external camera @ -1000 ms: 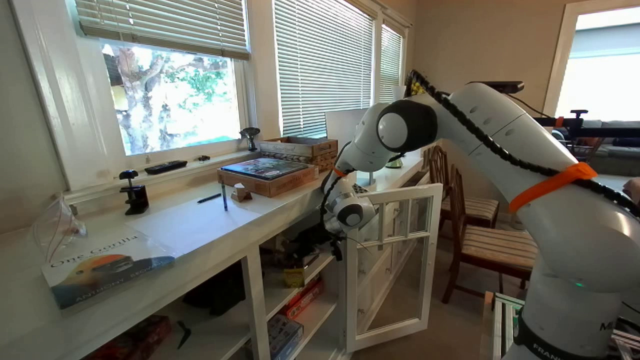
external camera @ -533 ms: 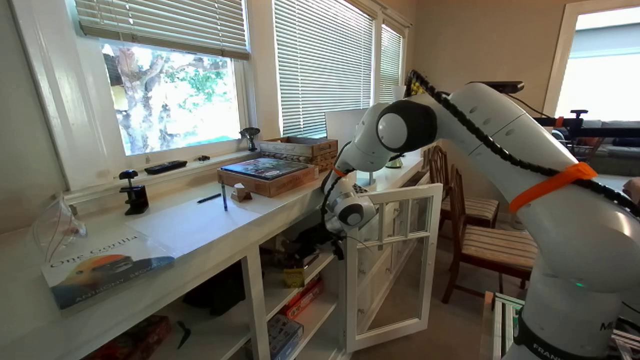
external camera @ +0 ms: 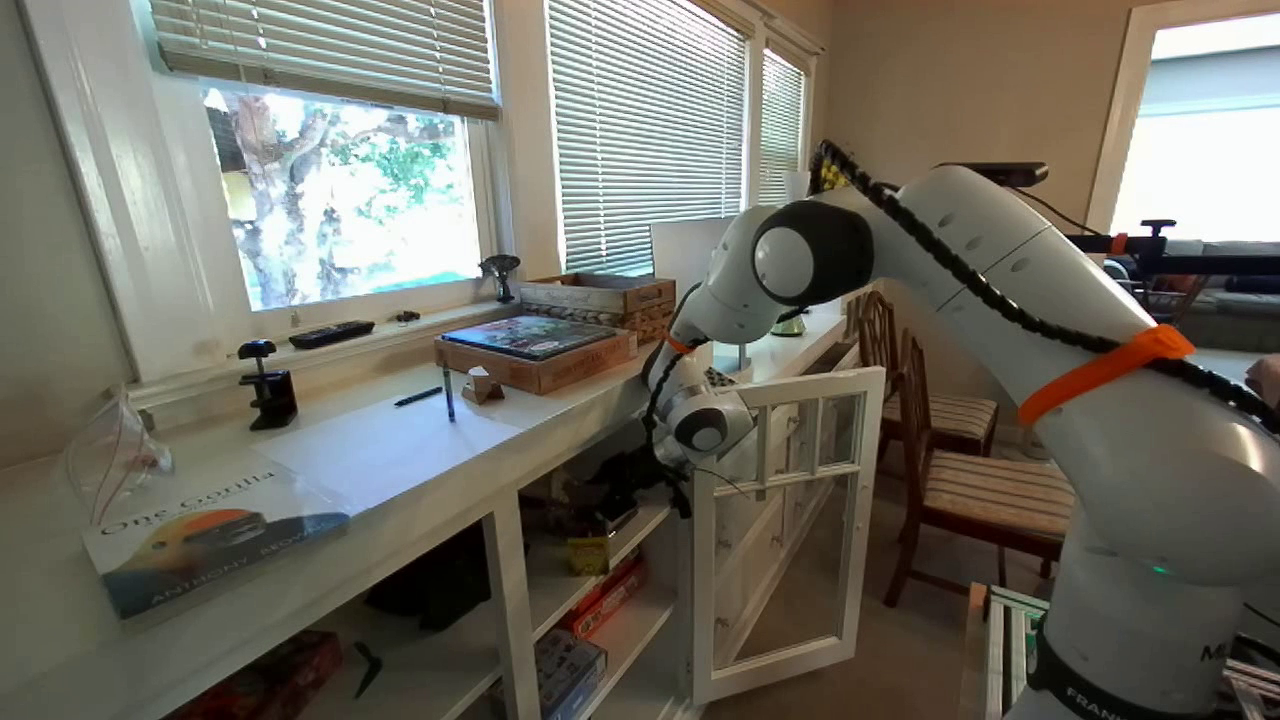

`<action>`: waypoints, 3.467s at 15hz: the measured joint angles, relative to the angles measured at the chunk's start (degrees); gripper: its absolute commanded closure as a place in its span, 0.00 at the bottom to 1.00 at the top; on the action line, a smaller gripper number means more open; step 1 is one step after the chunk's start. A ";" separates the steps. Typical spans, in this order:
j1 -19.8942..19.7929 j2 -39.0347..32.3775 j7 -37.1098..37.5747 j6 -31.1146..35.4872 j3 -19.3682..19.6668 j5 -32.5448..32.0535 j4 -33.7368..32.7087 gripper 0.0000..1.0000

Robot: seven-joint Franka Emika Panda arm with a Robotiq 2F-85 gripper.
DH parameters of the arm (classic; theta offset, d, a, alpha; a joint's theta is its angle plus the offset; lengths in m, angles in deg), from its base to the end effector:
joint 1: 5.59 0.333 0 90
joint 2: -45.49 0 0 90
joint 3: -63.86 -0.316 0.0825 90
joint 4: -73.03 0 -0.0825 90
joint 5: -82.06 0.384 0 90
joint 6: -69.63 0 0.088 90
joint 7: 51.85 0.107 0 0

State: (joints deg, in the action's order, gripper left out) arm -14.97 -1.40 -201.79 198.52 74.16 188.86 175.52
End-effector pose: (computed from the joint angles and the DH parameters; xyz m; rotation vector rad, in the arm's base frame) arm 0.6045 -0.1835 0.0913 -2.3532 -0.9604 -1.3934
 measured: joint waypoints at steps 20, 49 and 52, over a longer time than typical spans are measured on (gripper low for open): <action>5.70 6.56 -4.56 21.61 0.56 6.88 4.88 0.00; 7.13 5.89 43.06 38.52 -3.68 -14.87 11.99 0.00; 7.53 4.15 49.74 39.68 -3.20 -18.12 11.08 0.00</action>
State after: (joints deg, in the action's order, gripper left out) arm -7.44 2.75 -152.05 238.21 70.96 170.74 186.60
